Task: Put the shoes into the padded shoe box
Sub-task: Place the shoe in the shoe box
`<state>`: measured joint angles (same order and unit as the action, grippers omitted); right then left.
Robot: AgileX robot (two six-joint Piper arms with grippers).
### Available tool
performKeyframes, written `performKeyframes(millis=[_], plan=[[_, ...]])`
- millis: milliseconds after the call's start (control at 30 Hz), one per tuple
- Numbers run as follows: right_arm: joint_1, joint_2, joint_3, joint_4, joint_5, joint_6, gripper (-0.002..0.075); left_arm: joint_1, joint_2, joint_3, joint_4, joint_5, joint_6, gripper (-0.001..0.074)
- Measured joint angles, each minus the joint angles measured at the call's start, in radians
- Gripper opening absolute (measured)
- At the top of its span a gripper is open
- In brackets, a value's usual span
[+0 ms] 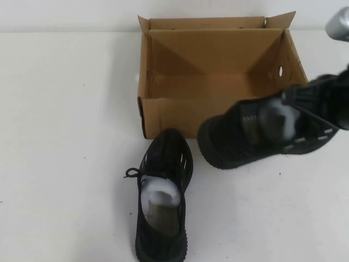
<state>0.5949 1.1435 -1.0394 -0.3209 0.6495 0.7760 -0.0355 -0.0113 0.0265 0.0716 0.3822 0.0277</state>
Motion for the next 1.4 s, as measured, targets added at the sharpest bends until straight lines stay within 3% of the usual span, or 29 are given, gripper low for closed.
performKeyframes(millis=[233,833,1400], plan=[[0.000,0.095,-0.069,-0.057,-0.065,0.052,0.0008,0.000,0.000,0.000,0.000,0.000,0.000,-0.0004],[-0.040,0.530,-0.636,-0.152,-0.018,0.081,0.0008,0.000,0.000,0.000,0.000,0.000,0.000,-0.0004],[-0.061,0.682,-0.728,-0.166,-0.013,0.256,0.0008,0.000,0.000,0.000,0.000,0.000,0.000,-0.0004]])
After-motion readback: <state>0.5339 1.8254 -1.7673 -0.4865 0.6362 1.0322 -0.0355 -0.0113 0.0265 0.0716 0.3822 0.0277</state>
